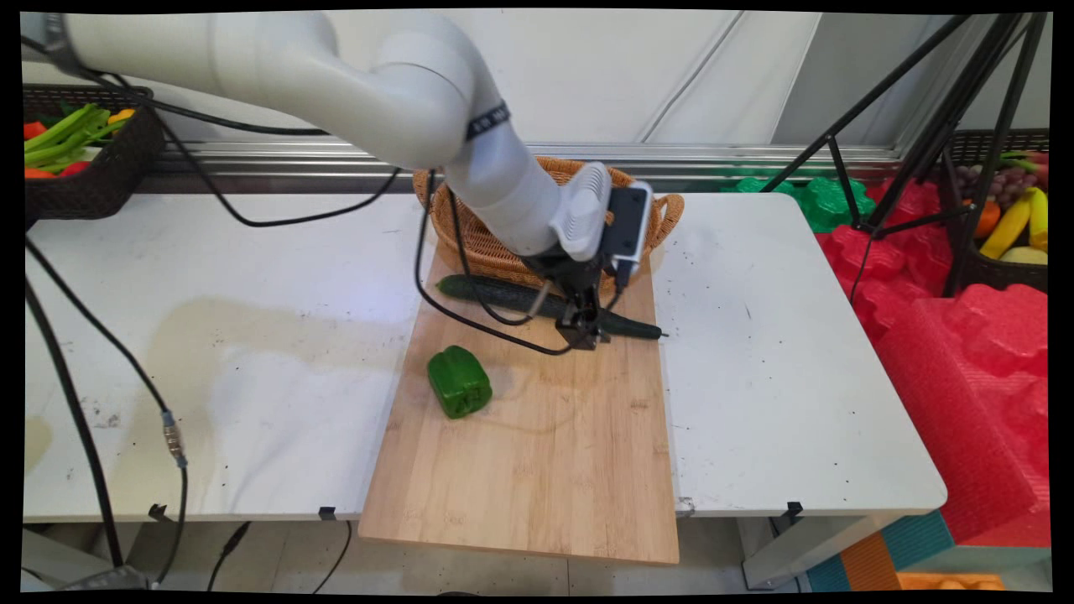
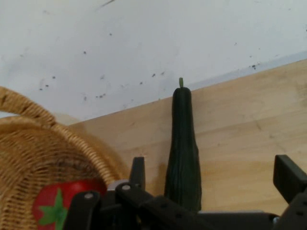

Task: Pick up the cucumber from the cutting board

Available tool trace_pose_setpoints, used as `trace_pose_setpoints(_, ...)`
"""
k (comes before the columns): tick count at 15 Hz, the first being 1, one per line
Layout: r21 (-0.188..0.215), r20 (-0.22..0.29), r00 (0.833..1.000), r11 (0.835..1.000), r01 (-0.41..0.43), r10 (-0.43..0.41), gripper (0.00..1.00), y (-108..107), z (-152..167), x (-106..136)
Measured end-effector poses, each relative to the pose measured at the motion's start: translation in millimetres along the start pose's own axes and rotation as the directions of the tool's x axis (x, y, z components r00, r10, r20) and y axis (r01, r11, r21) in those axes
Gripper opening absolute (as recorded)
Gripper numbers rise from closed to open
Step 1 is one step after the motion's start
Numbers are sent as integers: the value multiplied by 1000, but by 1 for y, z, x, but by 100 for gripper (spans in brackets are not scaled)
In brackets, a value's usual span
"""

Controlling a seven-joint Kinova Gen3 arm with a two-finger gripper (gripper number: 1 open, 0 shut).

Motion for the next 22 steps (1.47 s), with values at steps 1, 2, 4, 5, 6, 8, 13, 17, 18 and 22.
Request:
trace_pose_setpoints(1,-12,9,1000,1000,0,0,100,-1,9,3)
trace_pose_setpoints(2,-23,17,1000,1000,0,1,100,-2,18,6)
trace_pose_setpoints(4,-36,28,1000,999,1,0,100,-5,29,8)
trace_pose_setpoints(5,-44,36,999,999,4,-2,100,-7,36,10)
trace_pose_setpoints(6,-52,43,999,999,7,-4,100,-9,44,12)
trace_pose_setpoints(8,-67,56,998,998,11,-7,100,-13,57,14)
trace_pose_setpoints(13,-98,79,997,995,12,-5,100,-20,78,18)
trace_pose_setpoints(17,-107,101,995,994,22,-11,100,-23,87,20)
trace_pose_setpoints(18,-109,105,994,994,24,-13,100,-23,89,20)
trace_pose_setpoints(22,-107,121,993,994,26,-13,0,-23,92,23)
